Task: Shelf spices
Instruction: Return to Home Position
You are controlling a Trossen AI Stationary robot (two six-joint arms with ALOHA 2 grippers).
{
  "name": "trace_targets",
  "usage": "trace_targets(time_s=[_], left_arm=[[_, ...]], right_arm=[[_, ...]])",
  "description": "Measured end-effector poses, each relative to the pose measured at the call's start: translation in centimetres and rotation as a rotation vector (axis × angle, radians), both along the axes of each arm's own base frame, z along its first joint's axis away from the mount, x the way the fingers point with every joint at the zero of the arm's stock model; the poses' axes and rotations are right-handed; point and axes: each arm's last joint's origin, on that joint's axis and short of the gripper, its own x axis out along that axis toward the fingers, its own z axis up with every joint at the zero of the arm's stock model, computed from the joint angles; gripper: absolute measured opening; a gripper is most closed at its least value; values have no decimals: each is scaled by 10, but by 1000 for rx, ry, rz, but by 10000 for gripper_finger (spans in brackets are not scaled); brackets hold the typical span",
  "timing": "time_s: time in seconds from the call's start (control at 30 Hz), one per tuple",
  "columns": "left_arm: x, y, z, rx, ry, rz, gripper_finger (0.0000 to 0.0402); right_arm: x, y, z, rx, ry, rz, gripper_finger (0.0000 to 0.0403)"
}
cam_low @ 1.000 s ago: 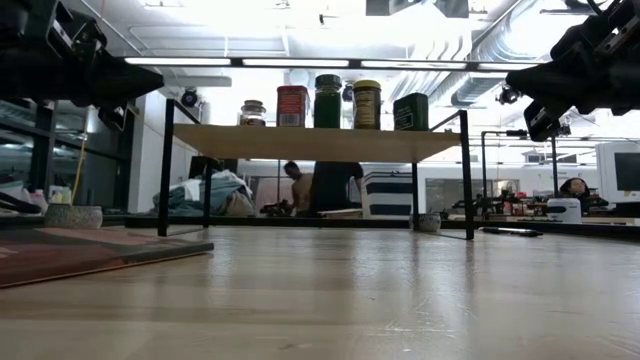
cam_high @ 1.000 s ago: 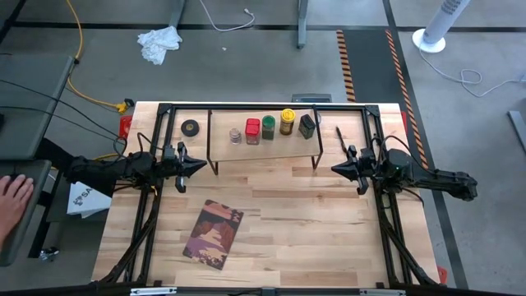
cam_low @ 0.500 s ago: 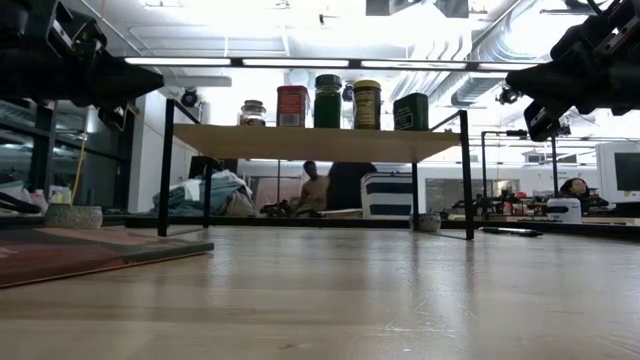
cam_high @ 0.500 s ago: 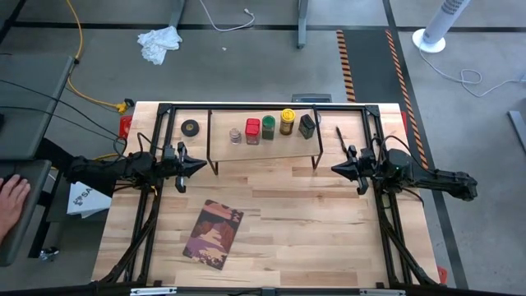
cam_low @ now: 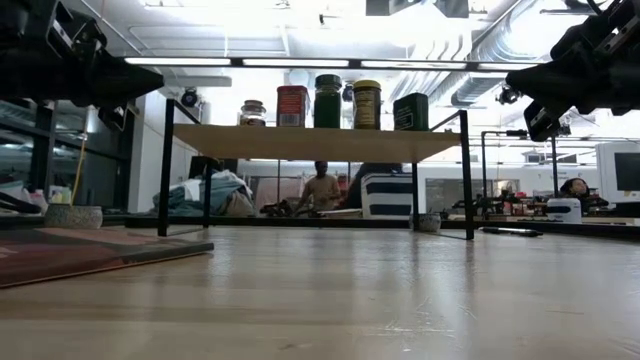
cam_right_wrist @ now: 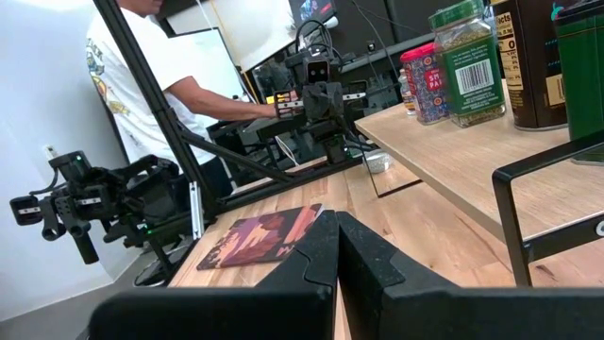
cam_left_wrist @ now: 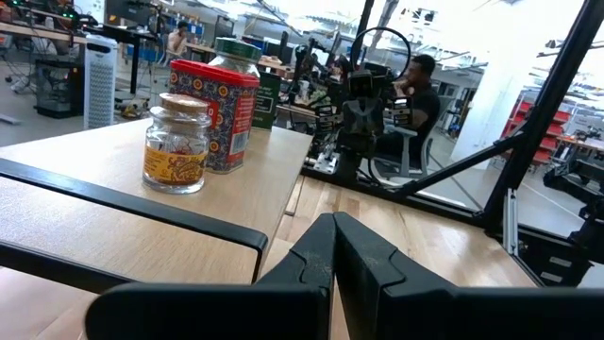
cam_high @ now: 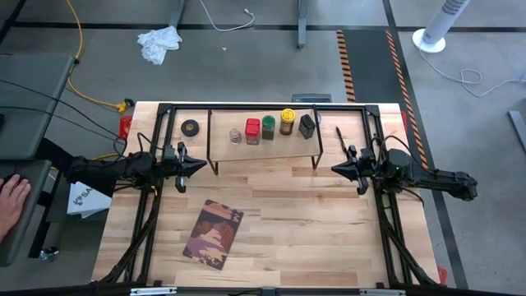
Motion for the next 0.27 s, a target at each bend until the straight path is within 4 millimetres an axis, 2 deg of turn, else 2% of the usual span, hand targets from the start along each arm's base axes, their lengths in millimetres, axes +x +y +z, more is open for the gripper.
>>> trace_targets(time_s=[0.27], left_arm=[[0, 0, 0, 0, 0, 0, 3]], right_arm=[[0, 0, 0, 0, 0, 0, 0]])
